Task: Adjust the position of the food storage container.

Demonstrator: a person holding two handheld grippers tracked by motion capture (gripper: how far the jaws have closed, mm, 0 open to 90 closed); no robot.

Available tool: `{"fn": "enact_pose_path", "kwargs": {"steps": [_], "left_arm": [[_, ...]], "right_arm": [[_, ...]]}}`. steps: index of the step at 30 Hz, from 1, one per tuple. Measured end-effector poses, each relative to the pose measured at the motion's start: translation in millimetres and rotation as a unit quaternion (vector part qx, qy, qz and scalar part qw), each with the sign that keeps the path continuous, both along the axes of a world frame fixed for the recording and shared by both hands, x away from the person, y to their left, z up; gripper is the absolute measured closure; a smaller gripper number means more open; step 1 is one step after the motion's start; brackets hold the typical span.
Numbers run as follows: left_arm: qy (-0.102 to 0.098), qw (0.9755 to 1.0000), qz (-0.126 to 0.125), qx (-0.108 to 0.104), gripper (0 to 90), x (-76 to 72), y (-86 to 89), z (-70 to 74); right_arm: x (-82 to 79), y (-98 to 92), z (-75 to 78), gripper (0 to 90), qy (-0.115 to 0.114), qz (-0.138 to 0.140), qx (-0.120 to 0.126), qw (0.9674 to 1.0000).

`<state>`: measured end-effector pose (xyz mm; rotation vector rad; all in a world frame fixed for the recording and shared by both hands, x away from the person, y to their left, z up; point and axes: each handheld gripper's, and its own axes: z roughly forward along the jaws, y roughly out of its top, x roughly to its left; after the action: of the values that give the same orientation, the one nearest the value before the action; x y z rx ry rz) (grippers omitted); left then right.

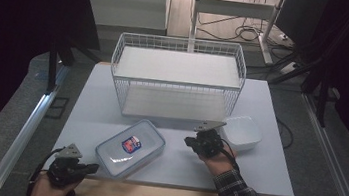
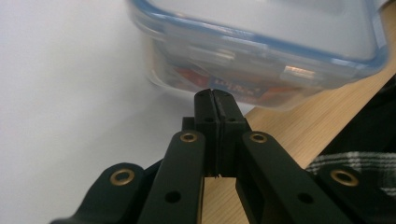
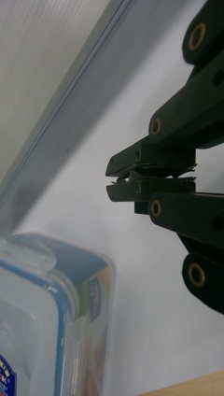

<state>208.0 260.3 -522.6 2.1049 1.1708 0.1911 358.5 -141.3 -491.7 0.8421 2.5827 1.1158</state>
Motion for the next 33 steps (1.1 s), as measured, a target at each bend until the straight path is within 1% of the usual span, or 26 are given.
{"fn": "enact_pose_path", "kwargs": {"steps": [1,2,3,5,6,7,9,11,13,14,16,17,18,19,20,21,22,23,24,25,26,27,28,29,30,33], "left_arm": [[0.0,1.0,0.0,0.0,89.9,0.0,0.0,0.0],[0.001,1.0,0.002,0.002,89.9,2.7,-3.9,-0.3],[0.001,1.0,0.005,0.007,90.0,4.9,-6.4,-0.2],[0.0,0.9995,0.012,0.027,89.9,9.1,-9.7,-1.6],[0.004,0.9996,0.02,0.022,89.9,12.1,-9.5,-3.8],[0.004,0.9996,0.02,0.022,89.9,12.1,-9.5,-3.8],[0.013,0.9993,0.03,0.018,89.9,18.3,-7.8,-6.9],[0.014,0.999,0.039,0.016,89.9,24.7,-6.9,-7.7],[0.016,0.999,0.041,0.008,89.9,31.5,-7.2,-8.3],[0.017,0.999,0.041,0.006,89.9,37.1,-8.5,-8.3],[0.015,0.9991,0.038,0.011,89.9,50.7,-14.0,-7.1],[0.015,0.9991,0.038,0.011,89.9,50.7,-14.0,-7.1],[0.016,0.9992,0.035,0.01,90.0,60.3,-18.0,-6.6],[0.016,0.9992,0.035,0.01,90.0,60.3,-18.0,-6.6],[0.014,0.9993,0.032,0.012,90.0,66.7,-21.3,-6.3],[0.012,0.9993,0.029,0.019,90.0,73.0,-24.3,-5.8],[0.011,0.9993,0.029,0.021,90.0,76.5,-26.1,-5.6],[0.008,0.9993,0.029,0.021,90.0,81.1,-28.4,-5.7],[0.006,0.9995,0.026,0.019,90.0,88.6,-31.5,-6.1],[0.006,0.9995,0.026,0.019,90.0,88.6,-31.5,-6.1],[0.005,0.9996,0.021,0.019,90.0,94.2,-34.7,-6.1],[0.002,0.9996,0.018,0.02,90.0,96.8,-36.3,-6.1],[0.0,0.9995,0.015,0.027,90.0,101.8,-40.8,-5.4],[0.0,0.9995,0.015,0.027,90.0,101.8,-40.8,-5.4],[-0.003,0.9995,0.007,0.032,90.0,105.0,-43.2,-4.8],[-0.005,0.9997,-0.005,0.022,90.0,110.3,-49.5,-3.7]], "right_arm": [[0.0,0.0,0.0,86.4,0.0,0.0,0.0,1.0],[0.8,3.3,-1.3,86.4,0.001,0.005,0.0,1.0],[1.5,7.3,-2.9,86.3,0.002,0.009,-0.001,1.0],[1.7,12.5,-5.0,85.8,0.004,0.013,-0.001,0.9999],[2.1,15.5,-6.0,84.8,0.004,0.016,-0.001,0.9999],[2.1,15.5,-6.0,84.8,0.004,0.016,-0.001,0.9999],[3.3,17.3,-6.6,83.7,0.005,0.017,-0.001,0.9998],[6.0,17.8,-7.6,83.5,0.007,0.019,0.001,0.9998],[9.1,18.5,-8.4,83.6,0.011,0.017,0.005,0.9998],[11.1,19.2,-9.2,83.6,0.014,0.017,0.01,0.9997],[16.2,23.6,-11.4,83.6,0.027,0.016,0.02,0.9993],[16.2,23.6,-11.4,83.6,0.027,0.016,0.02,0.9993],[18.3,26.9,-13.3,83.5,0.027,0.017,0.016,0.9994],[18.3,26.9,-13.3,83.5,0.027,0.017,0.016,0.9994],[18.7,27.7,-14.0,83.8,0.026,0.016,0.014,0.9994],[19.0,28.1,-14.8,83.8,0.02,0.009,0.002,0.9998],[19.7,26.3,-15.9,83.8,0.015,0.005,-0.005,0.9999],[20.3,24.1,-16.1,83.8,0.017,0.003,-0.003,0.9998],[21.6,17.6,-15.3,84.3,0.029,-0.007,0.011,0.9995],[21.6,17.6,-15.3,84.3,0.029,-0.007,0.011,0.9995],[21.6,15.3,-14.4,84.8,0.033,-0.011,0.011,0.9993],[20.3,12.1,-13.1,85.7,0.031,-0.014,0.004,0.9994],[17.2,8.3,-11.8,86.9,0.031,-0.018,-0.002,0.9994],[17.2,8.3,-11.8,86.9,0.031,-0.018,-0.002,0.9994],[15.4,6.7,-11.4,86.9,0.032,-0.02,-0.003,0.9993],[6.7,-3.3,-8.9,86.8,0.035,-0.024,-0.011,0.9991]]}}
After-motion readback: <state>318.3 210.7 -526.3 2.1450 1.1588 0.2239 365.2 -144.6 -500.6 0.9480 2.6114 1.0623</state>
